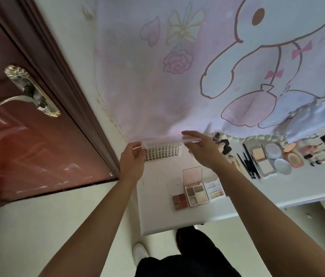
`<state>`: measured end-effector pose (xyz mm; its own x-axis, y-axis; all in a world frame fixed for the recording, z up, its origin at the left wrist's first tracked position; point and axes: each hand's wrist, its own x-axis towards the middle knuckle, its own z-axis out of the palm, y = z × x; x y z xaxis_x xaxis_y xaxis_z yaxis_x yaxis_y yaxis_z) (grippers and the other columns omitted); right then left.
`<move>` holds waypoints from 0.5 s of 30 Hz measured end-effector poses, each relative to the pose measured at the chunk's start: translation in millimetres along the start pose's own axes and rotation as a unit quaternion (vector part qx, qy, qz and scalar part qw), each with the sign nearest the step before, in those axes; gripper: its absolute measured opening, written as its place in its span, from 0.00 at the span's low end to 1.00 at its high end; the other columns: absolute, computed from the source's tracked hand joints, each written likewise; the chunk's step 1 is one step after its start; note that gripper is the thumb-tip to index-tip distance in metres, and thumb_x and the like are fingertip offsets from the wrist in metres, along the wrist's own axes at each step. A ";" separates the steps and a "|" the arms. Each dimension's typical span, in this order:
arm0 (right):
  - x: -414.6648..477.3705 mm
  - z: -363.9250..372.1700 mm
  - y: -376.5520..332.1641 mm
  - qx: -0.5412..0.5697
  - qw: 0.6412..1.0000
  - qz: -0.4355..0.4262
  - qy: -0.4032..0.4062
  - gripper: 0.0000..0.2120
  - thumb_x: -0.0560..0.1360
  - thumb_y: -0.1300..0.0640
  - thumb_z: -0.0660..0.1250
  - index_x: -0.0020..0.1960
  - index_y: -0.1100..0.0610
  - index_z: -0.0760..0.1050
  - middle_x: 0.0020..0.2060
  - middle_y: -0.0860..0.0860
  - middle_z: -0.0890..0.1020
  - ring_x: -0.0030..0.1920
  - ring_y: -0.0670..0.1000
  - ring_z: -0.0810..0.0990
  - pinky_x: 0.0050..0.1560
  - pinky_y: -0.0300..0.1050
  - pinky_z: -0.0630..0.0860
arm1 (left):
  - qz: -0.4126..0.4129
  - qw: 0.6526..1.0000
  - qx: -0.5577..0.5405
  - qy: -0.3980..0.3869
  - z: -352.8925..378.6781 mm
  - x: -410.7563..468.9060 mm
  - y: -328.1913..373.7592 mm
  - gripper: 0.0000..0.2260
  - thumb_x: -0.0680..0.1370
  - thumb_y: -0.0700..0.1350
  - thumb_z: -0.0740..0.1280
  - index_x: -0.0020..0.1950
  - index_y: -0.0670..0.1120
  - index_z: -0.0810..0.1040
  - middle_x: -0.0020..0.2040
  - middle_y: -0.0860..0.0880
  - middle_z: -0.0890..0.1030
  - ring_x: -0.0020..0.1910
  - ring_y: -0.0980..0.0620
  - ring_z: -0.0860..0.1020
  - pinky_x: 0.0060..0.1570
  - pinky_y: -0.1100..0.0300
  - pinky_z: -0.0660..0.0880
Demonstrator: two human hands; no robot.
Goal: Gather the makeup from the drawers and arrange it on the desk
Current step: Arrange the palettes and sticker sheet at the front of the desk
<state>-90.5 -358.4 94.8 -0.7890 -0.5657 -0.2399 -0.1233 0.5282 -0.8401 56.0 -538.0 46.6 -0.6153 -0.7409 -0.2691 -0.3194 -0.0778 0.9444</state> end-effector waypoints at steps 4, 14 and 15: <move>35.6 9.6 26.8 -0.030 0.997 0.040 -0.065 0.14 0.79 0.42 0.65 0.62 0.42 0.78 0.44 0.41 0.83 0.56 0.49 0.83 0.64 0.55 0.77 | -0.064 0.997 0.044 0.028 16.6 20.6 -29.8 0.08 0.79 0.42 0.66 0.49 0.55 0.76 0.51 0.50 0.81 0.52 0.47 0.81 0.53 0.46 0.80; 91.3 38.9 58.2 -0.158 0.978 -0.002 -0.136 0.15 0.82 0.49 0.62 0.67 0.49 0.78 0.60 0.49 0.83 0.56 0.50 0.83 0.61 0.49 0.78 | -0.200 0.966 0.155 0.047 31.0 63.2 -89.1 0.07 0.75 0.41 0.66 0.42 0.55 0.76 0.46 0.48 0.83 0.46 0.44 0.82 0.50 0.44 0.81; 94.8 39.7 60.9 -0.170 0.976 -0.011 -0.137 0.15 0.82 0.50 0.61 0.66 0.49 0.78 0.59 0.50 0.83 0.56 0.51 0.83 0.60 0.50 0.78 | -0.204 0.965 0.161 0.044 32.8 66.1 -90.0 0.09 0.75 0.41 0.67 0.39 0.54 0.76 0.44 0.48 0.83 0.45 0.44 0.83 0.49 0.44 0.81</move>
<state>-148.9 -404.9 1.6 -0.5988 -0.7032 -0.3833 -0.3677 0.6666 -0.6484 20.4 -558.1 -62.4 -0.3317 -0.7469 -0.5762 -0.7388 -0.1741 0.6510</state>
